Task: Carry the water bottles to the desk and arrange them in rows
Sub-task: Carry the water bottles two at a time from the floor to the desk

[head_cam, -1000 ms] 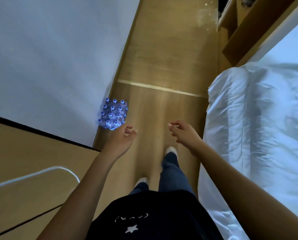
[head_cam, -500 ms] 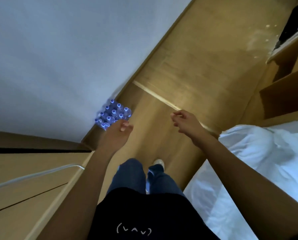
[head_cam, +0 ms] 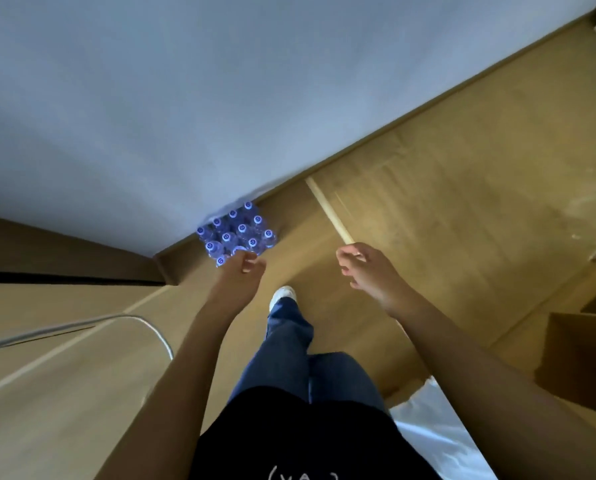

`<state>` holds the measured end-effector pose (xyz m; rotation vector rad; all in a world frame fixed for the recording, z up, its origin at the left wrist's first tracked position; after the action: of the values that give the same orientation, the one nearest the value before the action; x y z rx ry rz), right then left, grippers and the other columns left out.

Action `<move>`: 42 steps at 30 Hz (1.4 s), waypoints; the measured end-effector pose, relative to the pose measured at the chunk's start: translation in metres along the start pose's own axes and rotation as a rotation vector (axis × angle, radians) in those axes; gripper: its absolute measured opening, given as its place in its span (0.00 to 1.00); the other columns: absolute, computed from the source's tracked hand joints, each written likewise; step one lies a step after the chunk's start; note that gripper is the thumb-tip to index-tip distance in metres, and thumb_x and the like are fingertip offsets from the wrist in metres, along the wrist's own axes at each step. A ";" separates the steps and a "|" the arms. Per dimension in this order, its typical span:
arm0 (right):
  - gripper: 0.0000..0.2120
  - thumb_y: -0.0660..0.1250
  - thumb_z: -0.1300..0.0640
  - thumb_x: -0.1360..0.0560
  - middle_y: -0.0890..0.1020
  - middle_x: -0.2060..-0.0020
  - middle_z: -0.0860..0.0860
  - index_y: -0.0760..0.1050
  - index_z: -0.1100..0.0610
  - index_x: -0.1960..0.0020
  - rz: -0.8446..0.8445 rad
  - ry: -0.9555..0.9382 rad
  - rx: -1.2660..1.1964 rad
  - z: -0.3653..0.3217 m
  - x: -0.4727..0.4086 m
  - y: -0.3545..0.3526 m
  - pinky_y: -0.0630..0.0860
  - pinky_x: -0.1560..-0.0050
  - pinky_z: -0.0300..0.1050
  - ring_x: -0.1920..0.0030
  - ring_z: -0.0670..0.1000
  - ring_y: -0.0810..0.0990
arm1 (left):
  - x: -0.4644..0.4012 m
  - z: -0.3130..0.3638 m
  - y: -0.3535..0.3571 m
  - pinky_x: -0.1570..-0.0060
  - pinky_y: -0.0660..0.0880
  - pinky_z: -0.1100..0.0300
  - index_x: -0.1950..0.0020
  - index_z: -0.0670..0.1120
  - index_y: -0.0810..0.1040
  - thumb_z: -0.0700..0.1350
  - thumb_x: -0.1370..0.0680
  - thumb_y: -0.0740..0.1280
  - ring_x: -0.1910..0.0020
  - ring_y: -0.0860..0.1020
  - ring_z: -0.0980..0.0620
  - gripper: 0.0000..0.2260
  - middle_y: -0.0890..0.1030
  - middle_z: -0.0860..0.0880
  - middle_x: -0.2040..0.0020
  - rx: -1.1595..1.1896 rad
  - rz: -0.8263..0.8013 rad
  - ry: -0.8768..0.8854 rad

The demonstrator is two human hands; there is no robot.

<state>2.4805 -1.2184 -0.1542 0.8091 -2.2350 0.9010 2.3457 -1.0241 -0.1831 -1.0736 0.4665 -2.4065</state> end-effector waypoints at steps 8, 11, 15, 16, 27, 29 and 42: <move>0.12 0.63 0.49 0.20 0.79 0.41 0.49 0.76 0.51 0.39 -0.098 0.027 0.081 -0.016 -0.096 -0.006 0.74 0.34 0.54 0.40 0.50 0.79 | -0.067 -0.012 0.020 0.45 0.75 0.52 0.42 0.44 0.77 0.50 0.21 0.65 0.49 0.79 0.49 0.12 0.79 0.49 0.50 0.136 0.088 -0.108; 0.11 0.63 0.50 0.20 0.80 0.45 0.49 0.76 0.51 0.40 -0.159 -0.004 0.111 -0.018 -0.138 0.008 0.75 0.35 0.55 0.43 0.50 0.80 | -0.091 -0.030 0.035 0.46 0.76 0.51 0.42 0.43 0.78 0.49 0.21 0.67 0.51 0.79 0.48 0.12 0.80 0.47 0.50 0.193 0.135 -0.187; 0.13 0.63 0.50 0.20 0.80 0.42 0.50 0.76 0.52 0.38 -0.246 -0.022 0.180 -0.008 -0.196 0.035 0.75 0.35 0.56 0.41 0.51 0.79 | -0.126 -0.058 0.060 0.52 0.74 0.54 0.42 0.42 0.77 0.48 0.21 0.67 0.56 0.77 0.49 0.12 0.79 0.47 0.52 0.230 0.195 -0.255; 0.13 0.63 0.50 0.20 0.80 0.41 0.50 0.76 0.53 0.37 -0.263 -0.025 0.192 -0.003 -0.211 0.042 0.75 0.35 0.56 0.40 0.51 0.79 | -0.135 -0.066 0.067 0.51 0.74 0.54 0.42 0.42 0.77 0.48 0.21 0.67 0.54 0.78 0.49 0.12 0.79 0.47 0.51 0.235 0.208 -0.267; 0.13 0.65 0.54 0.20 0.79 0.41 0.51 0.75 0.54 0.37 -0.304 0.015 0.213 0.092 -0.370 0.121 0.78 0.41 0.48 0.44 0.51 0.79 | -0.242 -0.176 0.155 0.45 0.72 0.58 0.37 0.45 0.77 0.48 0.23 0.70 0.44 0.78 0.50 0.16 0.80 0.48 0.42 0.213 0.297 -0.317; 0.13 0.66 0.55 0.21 0.80 0.42 0.50 0.75 0.54 0.37 -0.312 0.011 0.219 0.111 -0.396 0.141 0.77 0.40 0.49 0.44 0.50 0.80 | -0.267 -0.200 0.170 0.41 0.72 0.55 0.35 0.45 0.75 0.48 0.23 0.70 0.40 0.77 0.49 0.18 0.79 0.47 0.38 0.207 0.288 -0.304; 0.28 0.79 0.58 0.32 0.76 0.45 0.43 0.72 0.50 0.35 -0.356 -0.250 0.189 0.210 -0.581 0.268 0.72 0.41 0.40 0.43 0.44 0.77 | -0.443 -0.328 0.238 0.36 0.70 0.54 0.27 0.44 0.64 0.47 0.27 0.75 0.35 0.73 0.49 0.32 0.73 0.46 0.32 0.171 0.415 -0.009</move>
<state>2.6011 -1.0381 -0.7913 1.4240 -2.1300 0.8824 2.4214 -0.9471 -0.7736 -0.8205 0.4231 -2.0333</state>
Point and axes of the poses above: each hand's wrist, its own x-axis away from the middle knuckle, its own y-axis out of the palm, z = x × y, the point moved 5 cm from there along -x, towards the middle knuckle
